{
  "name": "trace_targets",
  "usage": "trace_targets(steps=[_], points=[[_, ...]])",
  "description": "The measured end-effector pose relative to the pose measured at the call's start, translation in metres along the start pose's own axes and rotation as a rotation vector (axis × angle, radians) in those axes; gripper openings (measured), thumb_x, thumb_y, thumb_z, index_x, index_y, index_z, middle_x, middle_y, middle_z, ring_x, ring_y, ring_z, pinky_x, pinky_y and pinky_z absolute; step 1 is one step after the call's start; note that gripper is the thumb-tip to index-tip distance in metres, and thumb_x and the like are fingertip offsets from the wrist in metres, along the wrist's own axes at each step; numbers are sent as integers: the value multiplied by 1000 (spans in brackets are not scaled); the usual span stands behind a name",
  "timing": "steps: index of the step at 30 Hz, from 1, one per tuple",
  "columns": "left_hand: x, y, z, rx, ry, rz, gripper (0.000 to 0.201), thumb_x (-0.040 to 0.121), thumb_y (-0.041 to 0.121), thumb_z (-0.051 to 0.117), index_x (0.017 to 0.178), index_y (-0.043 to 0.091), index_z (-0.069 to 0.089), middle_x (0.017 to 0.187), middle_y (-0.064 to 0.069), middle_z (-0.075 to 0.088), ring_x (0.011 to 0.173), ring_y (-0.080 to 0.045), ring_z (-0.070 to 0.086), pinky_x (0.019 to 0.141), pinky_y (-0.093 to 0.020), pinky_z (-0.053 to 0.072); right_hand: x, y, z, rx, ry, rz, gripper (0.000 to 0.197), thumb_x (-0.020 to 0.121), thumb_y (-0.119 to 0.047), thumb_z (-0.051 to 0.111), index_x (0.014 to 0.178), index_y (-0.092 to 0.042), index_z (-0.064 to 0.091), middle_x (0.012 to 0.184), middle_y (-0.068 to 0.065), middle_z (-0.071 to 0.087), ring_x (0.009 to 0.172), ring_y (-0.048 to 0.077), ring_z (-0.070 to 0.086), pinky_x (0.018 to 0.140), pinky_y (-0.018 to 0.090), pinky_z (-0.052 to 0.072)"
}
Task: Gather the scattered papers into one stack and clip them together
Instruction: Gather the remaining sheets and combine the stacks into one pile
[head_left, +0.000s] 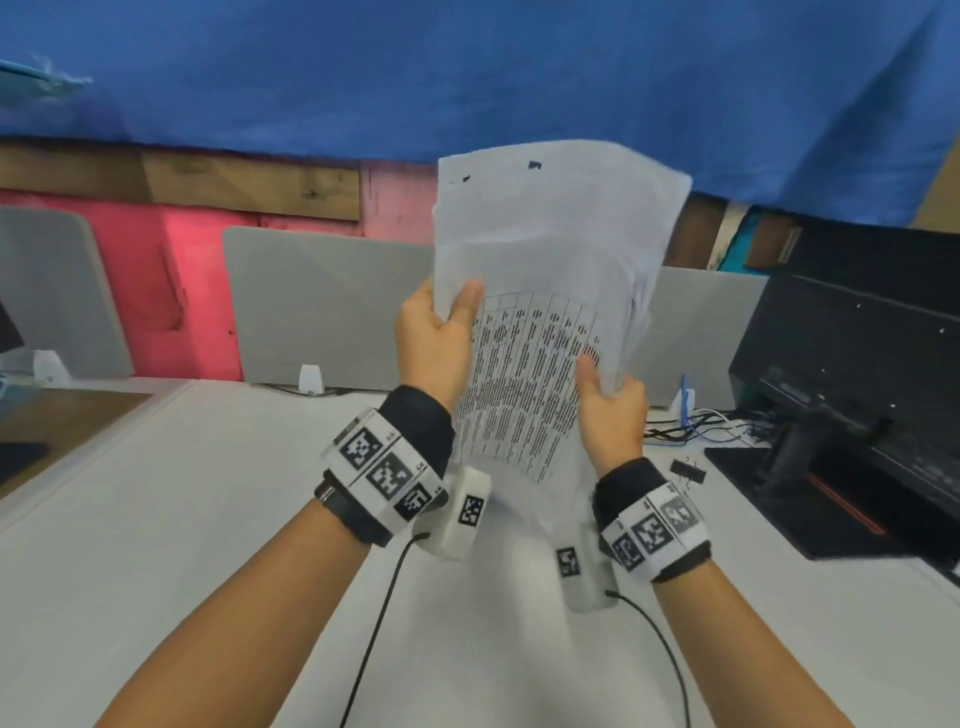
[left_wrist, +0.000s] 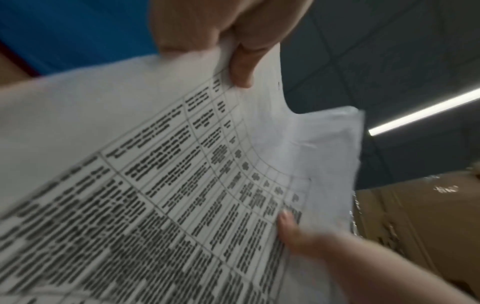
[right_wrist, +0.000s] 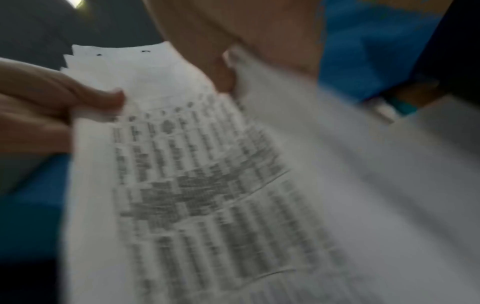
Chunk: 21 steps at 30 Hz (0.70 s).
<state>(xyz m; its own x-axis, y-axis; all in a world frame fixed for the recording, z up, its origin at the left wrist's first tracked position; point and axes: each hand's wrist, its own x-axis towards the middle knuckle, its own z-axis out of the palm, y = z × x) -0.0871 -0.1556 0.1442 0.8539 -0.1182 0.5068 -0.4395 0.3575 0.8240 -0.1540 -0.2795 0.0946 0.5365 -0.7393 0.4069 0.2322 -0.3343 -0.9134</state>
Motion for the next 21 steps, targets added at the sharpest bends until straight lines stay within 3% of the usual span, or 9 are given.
trace_targets(steps=[2, 5, 7, 9, 11, 13, 14, 17, 21], points=[[-5, -1, 3, -13, -16, 25, 31, 92, 9, 53, 121, 1, 56, 95, 7, 61, 79, 6, 60, 77, -4, 46, 0, -5, 8, 137, 20, 22, 9, 91, -21, 52, 85, -20, 58, 79, -4, 57, 75, 8, 54, 84, 28, 43], [-4, -1, -3, -48, -33, 5, 35, 89, 8, 57, 123, 6, 50, 104, 1, 60, 93, -9, 60, 86, -14, 48, 3, -3, 6, 292, -96, 108, 7, 89, -20, 56, 95, -21, 59, 92, -3, 64, 92, 14, 62, 93, 31, 46], [2, 2, -10, -66, -55, 7, 41, 81, 14, 67, 118, 10, 49, 108, 1, 61, 96, -8, 59, 82, -11, 49, 5, 2, -3, 284, -165, 102, 19, 84, -21, 62, 103, -17, 61, 101, 4, 66, 95, 15, 65, 88, 28, 51], [12, 6, -17, -104, -12, 11, 52, 73, 27, 73, 117, 9, 51, 119, -2, 60, 105, -10, 59, 92, -17, 47, 9, 7, -12, 286, -203, 82, 33, 75, -28, 70, 104, -13, 62, 97, 2, 68, 81, 4, 68, 73, 17, 54], [21, 11, -22, -156, 41, -27, 78, 64, 46, 75, 125, 5, 49, 132, -6, 55, 119, -14, 54, 104, -29, 42, 13, 12, -19, 293, -212, 64, 64, 49, -51, 80, 99, -15, 65, 89, -3, 71, 77, 4, 70, 68, 17, 56], [27, 17, -25, -235, 34, -91, 93, 56, 60, 71, 129, 7, 49, 132, -7, 57, 120, -19, 55, 104, -35, 43, 16, 15, -24, 296, -200, 78, 71, 33, -60, 81, 90, -22, 63, 81, -8, 73, 78, 6, 70, 65, 16, 56], [31, 16, -25, -259, 28, -122, 84, 59, 59, 71, 123, 7, 55, 125, -6, 60, 115, -18, 58, 101, -32, 45, 17, 17, -26, 305, -208, 76, 64, 37, -56, 81, 87, -24, 60, 78, -9, 73, 79, 7, 70, 62, 13, 55], [34, 16, -22, -205, 58, -93, 12, 82, 27, 65, 74, 20, 59, 86, 3, 62, 81, -8, 57, 75, -11, 47, 16, 16, -27, 325, -244, 71, 64, 35, -51, 84, 87, -24, 59, 81, -12, 72, 77, 5, 69, 65, 12, 54], [34, 6, -21, -236, 29, -63, 26, 84, 8, 57, 62, 21, 56, 73, 0, 55, 73, -15, 48, 74, -28, 40, 17, 17, -29, 342, -208, 80, 59, 38, -50, 85, 85, -22, 60, 83, -7, 73, 72, 4, 69, 67, 16, 55]])
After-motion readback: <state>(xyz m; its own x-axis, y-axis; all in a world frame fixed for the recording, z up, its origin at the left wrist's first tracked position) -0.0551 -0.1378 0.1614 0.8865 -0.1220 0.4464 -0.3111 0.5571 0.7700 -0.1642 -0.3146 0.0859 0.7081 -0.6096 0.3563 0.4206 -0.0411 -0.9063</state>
